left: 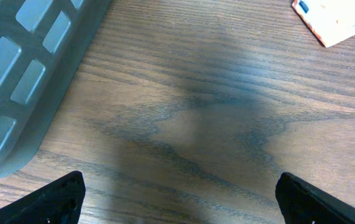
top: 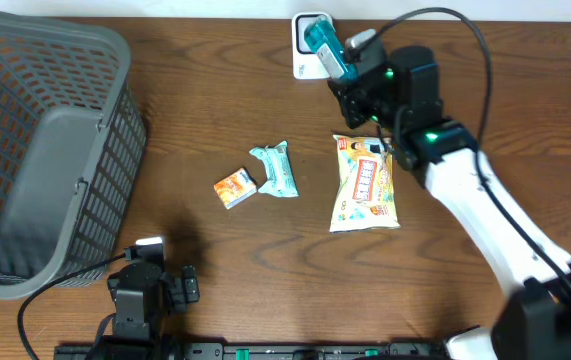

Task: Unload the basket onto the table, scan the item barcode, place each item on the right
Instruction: 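Hold the bottle against the white scanner with the right gripper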

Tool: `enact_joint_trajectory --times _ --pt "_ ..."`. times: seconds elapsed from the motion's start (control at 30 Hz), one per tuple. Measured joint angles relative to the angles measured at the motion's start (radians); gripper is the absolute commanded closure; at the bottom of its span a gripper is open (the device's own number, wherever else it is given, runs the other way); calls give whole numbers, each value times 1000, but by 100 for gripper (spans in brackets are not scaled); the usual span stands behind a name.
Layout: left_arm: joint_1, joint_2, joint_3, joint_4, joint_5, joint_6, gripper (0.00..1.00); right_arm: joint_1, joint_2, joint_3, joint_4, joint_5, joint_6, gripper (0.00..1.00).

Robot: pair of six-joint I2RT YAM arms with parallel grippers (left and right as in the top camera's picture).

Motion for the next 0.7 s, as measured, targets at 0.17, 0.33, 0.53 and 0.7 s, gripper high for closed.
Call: enact_joint_trajectory --times 0.17,0.33,0.53,0.7 --pt "0 0 0 0 0 0 2 34 159 -1 240 164 -19 62" --pt "0 0 0 0 0 0 2 54 298 -2 455 301 -87 64" --pt "0 0 0 0 0 0 2 76 513 89 526 444 -200 63" --pt "0 0 0 0 0 0 2 89 688 267 493 545 -294 66"
